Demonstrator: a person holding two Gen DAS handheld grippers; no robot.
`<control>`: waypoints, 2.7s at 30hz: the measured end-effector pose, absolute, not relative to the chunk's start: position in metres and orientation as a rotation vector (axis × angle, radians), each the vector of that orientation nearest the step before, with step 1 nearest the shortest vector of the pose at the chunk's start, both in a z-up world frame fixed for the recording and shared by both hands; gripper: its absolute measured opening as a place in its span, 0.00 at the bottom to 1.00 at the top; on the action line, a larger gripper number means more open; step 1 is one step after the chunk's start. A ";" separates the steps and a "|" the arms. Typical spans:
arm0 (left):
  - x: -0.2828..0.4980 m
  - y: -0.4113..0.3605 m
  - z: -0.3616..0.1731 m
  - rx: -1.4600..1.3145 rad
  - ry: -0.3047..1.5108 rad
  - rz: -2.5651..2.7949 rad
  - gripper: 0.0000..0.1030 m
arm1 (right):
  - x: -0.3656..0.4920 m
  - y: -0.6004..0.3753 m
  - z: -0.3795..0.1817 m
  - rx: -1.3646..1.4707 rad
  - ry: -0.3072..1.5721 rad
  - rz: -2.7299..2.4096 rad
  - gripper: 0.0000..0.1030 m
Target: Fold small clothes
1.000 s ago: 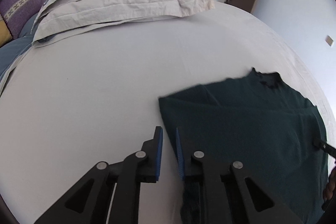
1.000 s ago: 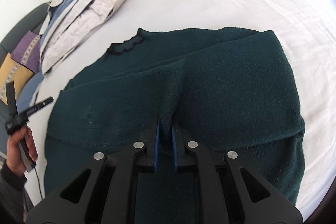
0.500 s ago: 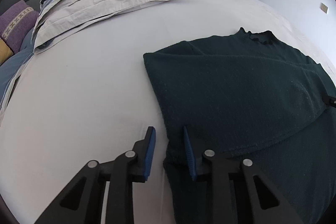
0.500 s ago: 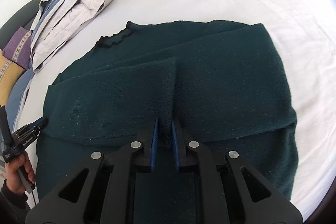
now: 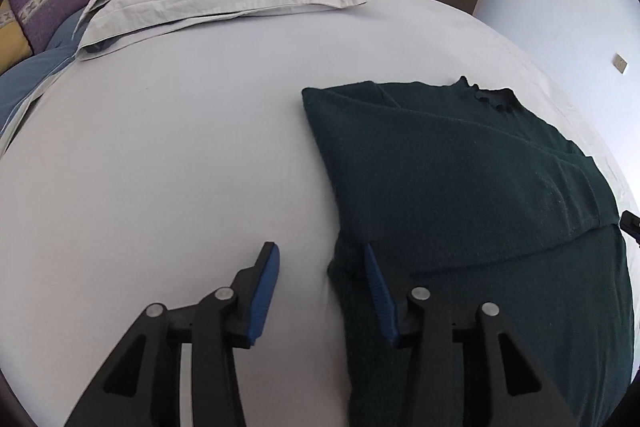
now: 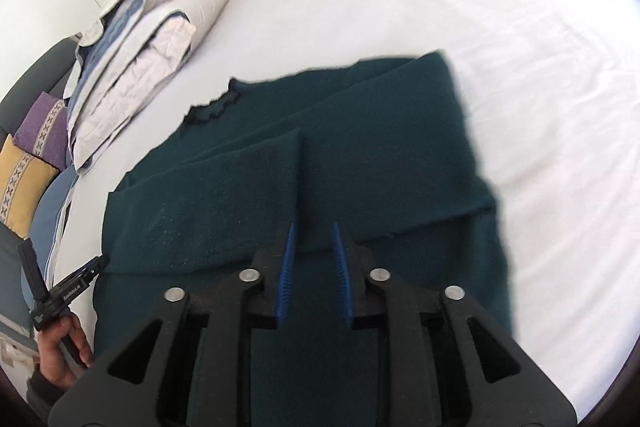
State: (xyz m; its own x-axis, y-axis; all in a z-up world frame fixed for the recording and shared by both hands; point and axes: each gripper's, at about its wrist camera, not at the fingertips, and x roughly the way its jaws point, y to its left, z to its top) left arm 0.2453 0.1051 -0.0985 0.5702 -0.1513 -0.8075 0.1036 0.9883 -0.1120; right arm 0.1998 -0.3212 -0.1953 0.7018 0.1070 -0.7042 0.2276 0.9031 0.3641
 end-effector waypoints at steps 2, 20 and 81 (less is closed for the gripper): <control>0.221 0.111 -0.091 -0.072 0.966 -0.164 0.52 | 0.162 -0.330 -0.184 0.449 0.764 -0.069 0.55; 0.020 0.110 -0.107 -0.284 1.154 -0.415 0.77 | -0.071 -0.371 -0.249 0.609 0.944 -0.020 0.49; -0.063 0.168 -0.096 -0.576 1.087 -0.452 0.05 | -0.145 -0.390 -0.232 0.699 0.874 -0.018 0.04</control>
State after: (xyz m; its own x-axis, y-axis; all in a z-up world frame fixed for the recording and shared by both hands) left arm -0.0633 0.1676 -0.0957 0.4007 -0.6045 -0.6885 0.0627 0.7678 -0.6376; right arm -0.1445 -0.3896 -0.2321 0.6560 0.2605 -0.7083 0.2891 0.7802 0.5547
